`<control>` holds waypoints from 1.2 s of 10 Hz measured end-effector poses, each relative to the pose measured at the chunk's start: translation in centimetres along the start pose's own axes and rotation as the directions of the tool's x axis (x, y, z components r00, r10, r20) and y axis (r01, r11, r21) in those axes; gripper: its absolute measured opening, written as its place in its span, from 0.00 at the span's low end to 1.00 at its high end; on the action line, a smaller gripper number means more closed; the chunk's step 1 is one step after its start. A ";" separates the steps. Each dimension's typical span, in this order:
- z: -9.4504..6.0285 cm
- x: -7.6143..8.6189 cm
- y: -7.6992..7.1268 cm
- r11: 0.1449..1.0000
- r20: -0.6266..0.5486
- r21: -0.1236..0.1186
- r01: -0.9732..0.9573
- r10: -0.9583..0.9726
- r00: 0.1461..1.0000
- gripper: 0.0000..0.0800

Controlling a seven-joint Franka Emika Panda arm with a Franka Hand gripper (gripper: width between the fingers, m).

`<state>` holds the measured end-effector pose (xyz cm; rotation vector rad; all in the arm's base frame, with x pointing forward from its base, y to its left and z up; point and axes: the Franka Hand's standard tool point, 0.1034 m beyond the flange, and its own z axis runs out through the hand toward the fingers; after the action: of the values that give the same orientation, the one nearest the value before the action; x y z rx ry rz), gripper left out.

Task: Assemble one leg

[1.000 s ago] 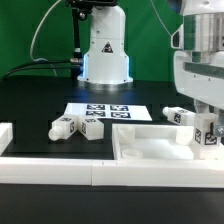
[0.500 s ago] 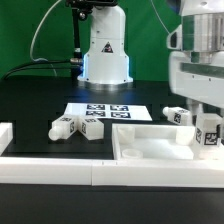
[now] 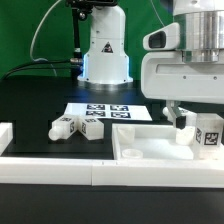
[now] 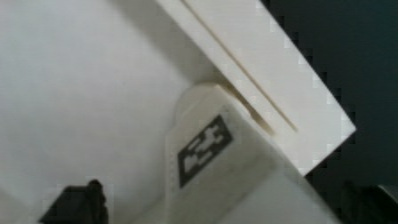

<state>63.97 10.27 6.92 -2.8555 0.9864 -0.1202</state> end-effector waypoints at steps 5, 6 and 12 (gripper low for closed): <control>-0.1 0.2 -0.2 0.933 -0.022 -0.048 0.358 -0.359 0.933 0.78; 0.0 0.1 -0.2 0.946 -0.023 -0.047 0.322 -0.323 0.946 0.57; -0.1 1.0 1.0 0.997 -0.064 -0.070 -0.030 0.025 0.998 0.37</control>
Offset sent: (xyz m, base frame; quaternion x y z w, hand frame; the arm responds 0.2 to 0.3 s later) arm 0.0000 0.0000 0.0000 0.0000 0.0000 0.0650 0.9979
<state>64.14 8.83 6.95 -2.9176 1.0626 -0.1778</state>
